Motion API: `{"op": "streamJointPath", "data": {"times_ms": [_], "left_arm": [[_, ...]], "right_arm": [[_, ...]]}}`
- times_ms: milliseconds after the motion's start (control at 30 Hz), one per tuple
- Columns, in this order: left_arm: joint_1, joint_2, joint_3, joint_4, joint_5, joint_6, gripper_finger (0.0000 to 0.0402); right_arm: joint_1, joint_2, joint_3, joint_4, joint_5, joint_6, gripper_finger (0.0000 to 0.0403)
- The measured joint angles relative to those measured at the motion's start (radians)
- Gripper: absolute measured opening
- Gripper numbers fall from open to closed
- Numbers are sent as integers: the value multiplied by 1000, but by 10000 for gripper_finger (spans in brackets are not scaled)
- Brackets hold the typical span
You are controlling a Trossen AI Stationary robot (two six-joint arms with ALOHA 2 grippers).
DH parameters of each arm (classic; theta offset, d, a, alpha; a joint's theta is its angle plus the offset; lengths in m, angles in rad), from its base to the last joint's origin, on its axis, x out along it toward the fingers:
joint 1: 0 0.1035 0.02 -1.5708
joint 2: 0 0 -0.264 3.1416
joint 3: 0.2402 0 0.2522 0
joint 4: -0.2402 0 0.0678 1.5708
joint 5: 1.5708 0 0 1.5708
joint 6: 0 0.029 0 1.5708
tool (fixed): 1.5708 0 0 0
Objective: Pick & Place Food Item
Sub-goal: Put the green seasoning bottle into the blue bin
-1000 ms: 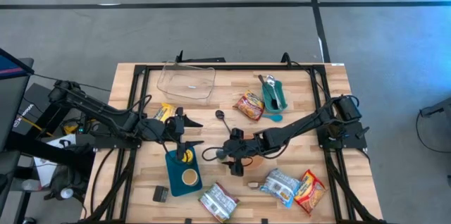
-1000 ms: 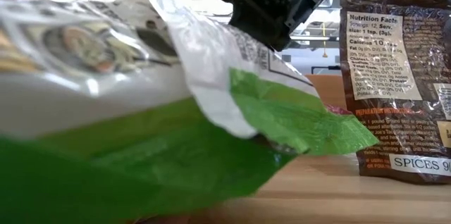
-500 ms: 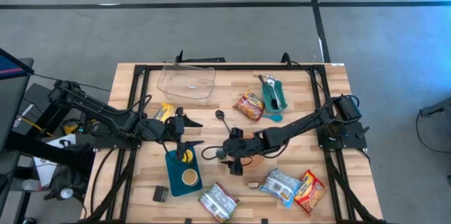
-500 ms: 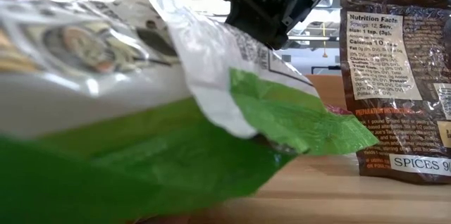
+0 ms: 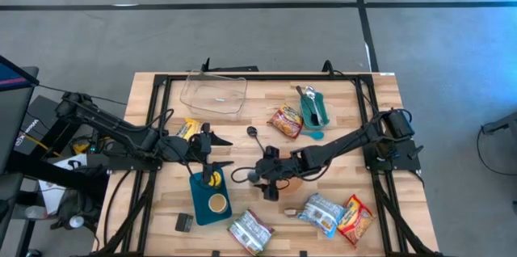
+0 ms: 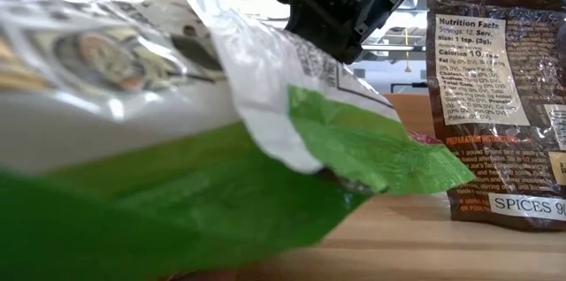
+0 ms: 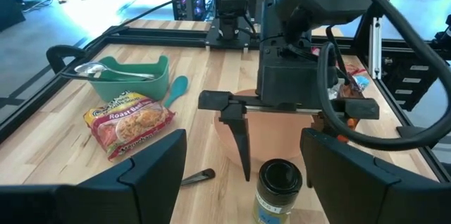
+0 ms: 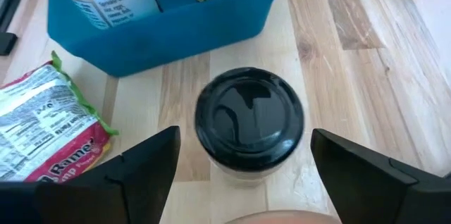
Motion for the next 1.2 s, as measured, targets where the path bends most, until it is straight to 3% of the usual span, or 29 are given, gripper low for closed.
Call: {"op": "streamJointPath", "data": {"times_ms": [667, 867, 1200], "left_arm": [[0, 0, 0, 0, 5, 0, 273], [0, 0, 0, -8, 5, 0, 273], [0, 0, 0, -22, 4, -2, 273]], "right_arm": [[-5, 32, 51, -65, 2, -9, 313], [9, 141, 152, -144, 5, -16, 313], [11, 138, 212, -227, 8, -38, 298]]}}
